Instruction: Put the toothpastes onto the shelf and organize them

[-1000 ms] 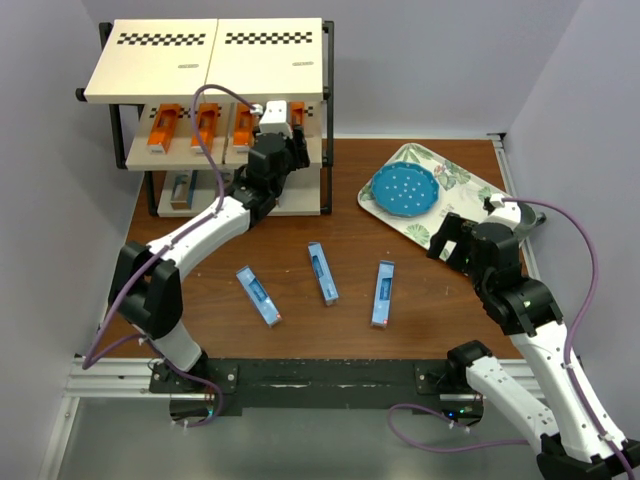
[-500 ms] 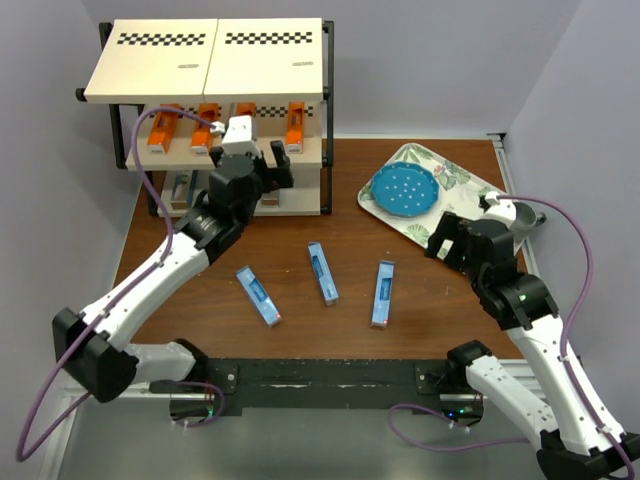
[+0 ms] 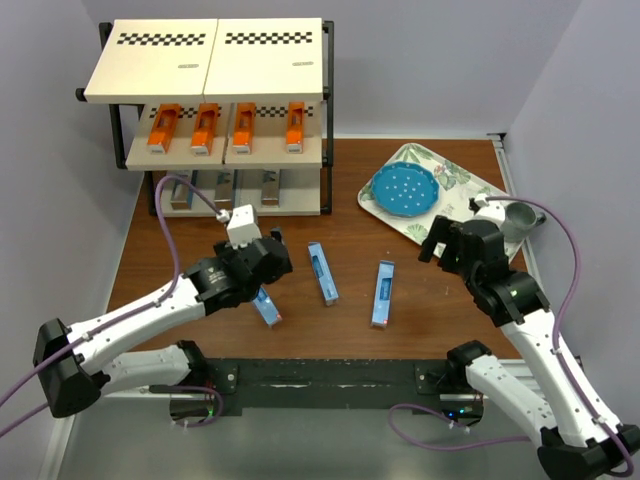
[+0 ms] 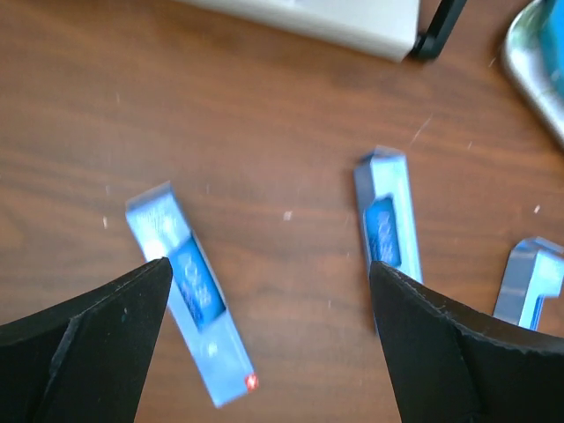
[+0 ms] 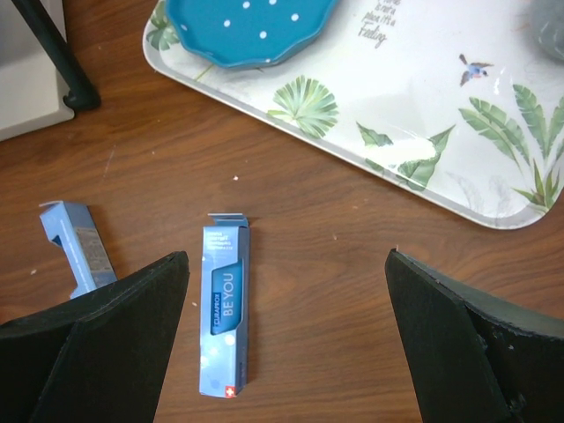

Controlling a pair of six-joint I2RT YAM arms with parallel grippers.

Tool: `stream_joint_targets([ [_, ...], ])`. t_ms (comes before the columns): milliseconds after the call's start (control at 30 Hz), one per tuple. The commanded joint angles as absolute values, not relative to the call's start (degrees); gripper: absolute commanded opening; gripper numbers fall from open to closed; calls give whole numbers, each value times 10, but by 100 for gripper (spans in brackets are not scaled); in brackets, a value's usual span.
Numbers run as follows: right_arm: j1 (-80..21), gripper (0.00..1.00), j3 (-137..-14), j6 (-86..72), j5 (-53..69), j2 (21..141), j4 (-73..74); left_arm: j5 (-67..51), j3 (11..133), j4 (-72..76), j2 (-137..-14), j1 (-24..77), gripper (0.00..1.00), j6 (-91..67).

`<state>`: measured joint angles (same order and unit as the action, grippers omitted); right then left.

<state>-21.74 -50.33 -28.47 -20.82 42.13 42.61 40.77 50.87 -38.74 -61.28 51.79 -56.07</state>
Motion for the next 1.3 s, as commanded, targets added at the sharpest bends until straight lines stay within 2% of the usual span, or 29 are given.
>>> stream_joint_targets([
  [0, -232, 98, -493, -287, -194, 424, 406, 465, 493, -496, -633, 575, 100, -753],
  [267, -258, 98, -474, -286, -195, 417, 402, 459, 412, -504, -671, 656, 99, -932],
  [400, -264, 98, -467, -287, -194, 413, 403, 470, 392, -513, -710, 680, 95, -1007],
  [933, -276, 98, -457, -283, -199, 403, 395, 445, 337, -379, -794, 689, 84, -1026],
  [1133, -276, 98, -458, -286, -199, 401, 396, 445, 340, -374, -790, 690, 67, -1013],
  [1167, -276, 98, -459, -286, -199, 401, 396, 441, 344, -377, -788, 690, 61, -1004],
  [1233, -276, 98, -461, -286, -200, 401, 396, 439, 357, -388, -785, 689, 56, -999],
  [1267, -276, 97, -461, -287, -200, 403, 396, 439, 362, -402, -783, 691, 49, -997],
])
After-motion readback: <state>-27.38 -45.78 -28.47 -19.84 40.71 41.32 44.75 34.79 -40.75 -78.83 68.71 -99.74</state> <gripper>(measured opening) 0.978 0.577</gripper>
